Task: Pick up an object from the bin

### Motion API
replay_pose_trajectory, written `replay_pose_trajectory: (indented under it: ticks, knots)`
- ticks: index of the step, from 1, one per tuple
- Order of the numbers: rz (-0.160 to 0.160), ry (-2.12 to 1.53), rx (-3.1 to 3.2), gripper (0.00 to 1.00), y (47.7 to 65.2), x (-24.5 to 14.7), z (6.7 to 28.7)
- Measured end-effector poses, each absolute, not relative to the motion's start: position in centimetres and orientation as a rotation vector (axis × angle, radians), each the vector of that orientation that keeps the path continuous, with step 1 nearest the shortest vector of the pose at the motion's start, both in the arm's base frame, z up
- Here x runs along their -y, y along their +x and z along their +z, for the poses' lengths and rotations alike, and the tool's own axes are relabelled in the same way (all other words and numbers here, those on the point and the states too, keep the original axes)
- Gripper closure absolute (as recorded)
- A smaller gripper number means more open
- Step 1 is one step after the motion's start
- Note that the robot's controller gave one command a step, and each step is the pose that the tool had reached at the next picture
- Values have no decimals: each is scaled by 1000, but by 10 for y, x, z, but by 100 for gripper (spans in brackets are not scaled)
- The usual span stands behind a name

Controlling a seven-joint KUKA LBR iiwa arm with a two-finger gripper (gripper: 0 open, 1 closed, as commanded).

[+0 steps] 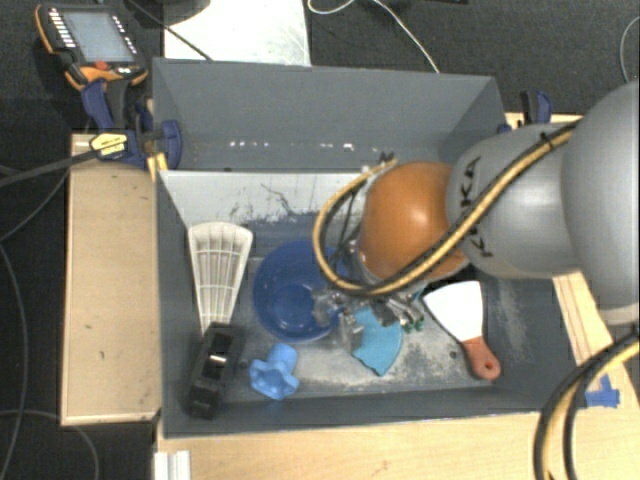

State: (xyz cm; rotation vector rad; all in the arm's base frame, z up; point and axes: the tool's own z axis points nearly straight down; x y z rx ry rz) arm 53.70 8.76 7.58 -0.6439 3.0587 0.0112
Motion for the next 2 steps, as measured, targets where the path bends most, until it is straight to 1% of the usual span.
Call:
replay_pose_trajectory:
  ticks: [1, 2]
  knots:
    - [11, -642, -3059, 100, 537, -88, 76]
    - [11, -718, -3047, 100, 536, -78, 157]
